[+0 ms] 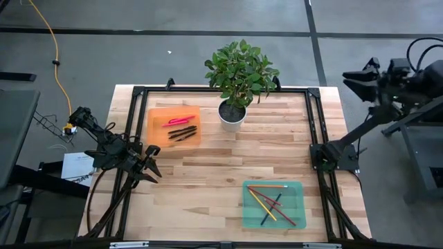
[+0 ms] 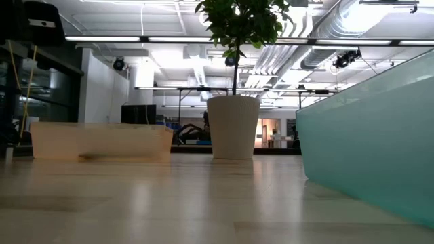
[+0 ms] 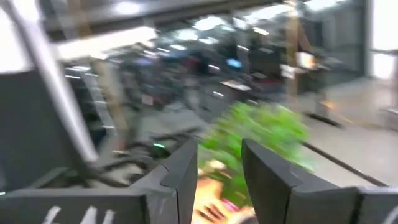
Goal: Sort pens & pencils
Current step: Return to Home Position
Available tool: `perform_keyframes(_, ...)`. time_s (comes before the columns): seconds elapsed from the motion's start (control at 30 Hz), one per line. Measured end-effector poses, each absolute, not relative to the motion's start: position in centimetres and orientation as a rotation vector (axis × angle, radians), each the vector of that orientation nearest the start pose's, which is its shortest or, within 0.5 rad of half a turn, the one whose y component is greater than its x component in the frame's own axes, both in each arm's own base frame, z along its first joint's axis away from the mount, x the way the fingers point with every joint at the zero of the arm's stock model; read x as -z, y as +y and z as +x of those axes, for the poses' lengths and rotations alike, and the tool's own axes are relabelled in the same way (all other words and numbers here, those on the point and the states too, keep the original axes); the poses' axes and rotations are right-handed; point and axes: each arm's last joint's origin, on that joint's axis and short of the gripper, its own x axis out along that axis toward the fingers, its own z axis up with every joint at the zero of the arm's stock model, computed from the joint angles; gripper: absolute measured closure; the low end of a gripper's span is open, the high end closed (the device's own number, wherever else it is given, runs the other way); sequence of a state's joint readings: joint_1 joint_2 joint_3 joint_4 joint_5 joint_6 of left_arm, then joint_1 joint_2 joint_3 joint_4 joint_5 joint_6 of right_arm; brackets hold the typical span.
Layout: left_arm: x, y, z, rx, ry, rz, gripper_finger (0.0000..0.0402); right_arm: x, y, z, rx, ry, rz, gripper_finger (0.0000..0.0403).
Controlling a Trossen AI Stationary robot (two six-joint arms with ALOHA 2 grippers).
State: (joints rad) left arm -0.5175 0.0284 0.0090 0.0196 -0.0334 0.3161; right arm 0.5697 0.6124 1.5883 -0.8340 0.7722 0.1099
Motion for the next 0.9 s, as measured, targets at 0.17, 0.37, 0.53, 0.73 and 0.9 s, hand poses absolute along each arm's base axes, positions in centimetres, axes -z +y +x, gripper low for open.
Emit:
perform_keyframes(0.17, -16.6, -4.8, 8.6, 0.48, -0.077, 0.31, 0.0293, -51.6, -2.4, -0.8, -0.004, -0.227, 0.139, 0.0286)
perform_keyframes(0.37, -16.6, -4.8, 8.6, 0.48, -0.077, 0.309, 0.0293, -50.6, -1.0, 0.3, -0.197, -0.352, 0.101, 0.0286)
perform_keyframes(0.53, -16.6, -4.8, 8.6, 0.48, -0.077, 0.309, 0.0293, -47.4, -0.3, 1.1, -0.28, -0.434, 0.13, 0.0286)
perform_keyframes(0.73, -16.6, -4.8, 8.6, 0.48, -0.077, 0.309, 0.0293, -43.0, 0.1, 1.3, -0.355, -0.513, 0.204, 0.0286)
perform_keyframes(0.9, -16.6, -4.8, 8.6, 0.48, -0.077, 0.309, 0.0293, -39.1, 0.7, 2.1, -0.368, -0.499, 0.259, 0.0286)
